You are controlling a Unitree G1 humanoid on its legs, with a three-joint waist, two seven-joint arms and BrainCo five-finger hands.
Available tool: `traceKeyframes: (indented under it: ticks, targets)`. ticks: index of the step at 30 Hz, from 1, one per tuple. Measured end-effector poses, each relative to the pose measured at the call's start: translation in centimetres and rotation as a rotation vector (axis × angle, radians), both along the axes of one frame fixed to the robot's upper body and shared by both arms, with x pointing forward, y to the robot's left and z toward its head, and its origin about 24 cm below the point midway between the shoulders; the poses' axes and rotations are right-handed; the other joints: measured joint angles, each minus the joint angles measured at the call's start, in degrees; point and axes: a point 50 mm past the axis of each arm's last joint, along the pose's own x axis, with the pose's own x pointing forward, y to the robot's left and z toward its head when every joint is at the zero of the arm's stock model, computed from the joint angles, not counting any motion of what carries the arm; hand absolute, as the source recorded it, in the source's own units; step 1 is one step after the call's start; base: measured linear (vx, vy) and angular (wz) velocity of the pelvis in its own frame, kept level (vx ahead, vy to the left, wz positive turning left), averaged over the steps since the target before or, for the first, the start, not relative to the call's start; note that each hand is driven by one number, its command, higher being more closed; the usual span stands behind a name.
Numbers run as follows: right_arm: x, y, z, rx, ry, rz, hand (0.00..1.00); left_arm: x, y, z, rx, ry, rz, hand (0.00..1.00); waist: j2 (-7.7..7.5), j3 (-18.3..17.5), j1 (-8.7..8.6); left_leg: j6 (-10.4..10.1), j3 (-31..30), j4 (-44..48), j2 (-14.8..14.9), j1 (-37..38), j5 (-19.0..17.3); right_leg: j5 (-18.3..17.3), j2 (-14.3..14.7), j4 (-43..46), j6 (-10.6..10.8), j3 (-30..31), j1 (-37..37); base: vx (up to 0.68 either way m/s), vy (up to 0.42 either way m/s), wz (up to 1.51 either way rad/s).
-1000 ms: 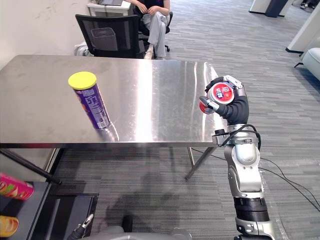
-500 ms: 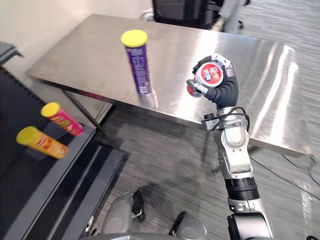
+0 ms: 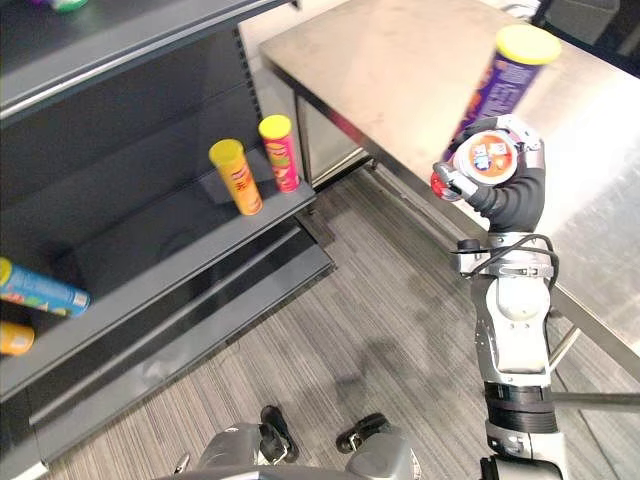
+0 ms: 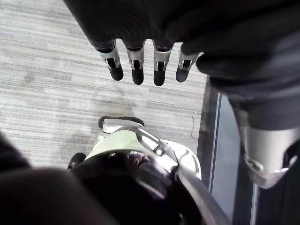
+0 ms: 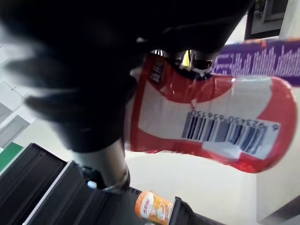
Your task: Put the gum and the chips on the shelf.
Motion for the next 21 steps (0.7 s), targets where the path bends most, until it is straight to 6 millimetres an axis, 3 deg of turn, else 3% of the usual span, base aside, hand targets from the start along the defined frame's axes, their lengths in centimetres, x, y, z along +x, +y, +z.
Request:
traceKeyframes:
  ticks: [8,12,21]
  targets:
    - [0.2,0.3,-0.4,0.023,0.019,0.004,1.00,0.3,0.6,0.2,0.035,0.009,-0.045,0.00,-0.63,-1.5,0.51,3.2,-2.0,-7.1,-4.6,2.8,2.6,9.0,-0.2,-3.5,-0.8,1.7,1.2,-0.02,0.159,0.13]
    - [0.3,0.6,-0.8,0.030,0.032,0.015,1.00,0.8,0.6,0.3,0.032,-0.021,-0.054,0.00,-0.73,-1.6,1.72,3.0,-2.1,-8.5,-5.3,3.8,2.5,9.0,0.1,-4.5,-0.7,4.0,1.0,0.00,0.014,-0.02]
    - [0.4,1.4,-1.1,-0.018,0.056,0.039,1.00,1.3,0.5,0.4,0.029,-0.058,-0.057,0.00,-0.39,-1.7,1.84,2.4,-2.3,-8.5,-3.7,2.9,3.5,8.8,1.9,-4.3,-0.9,5.5,0.2,0.06,-0.058,-0.01]
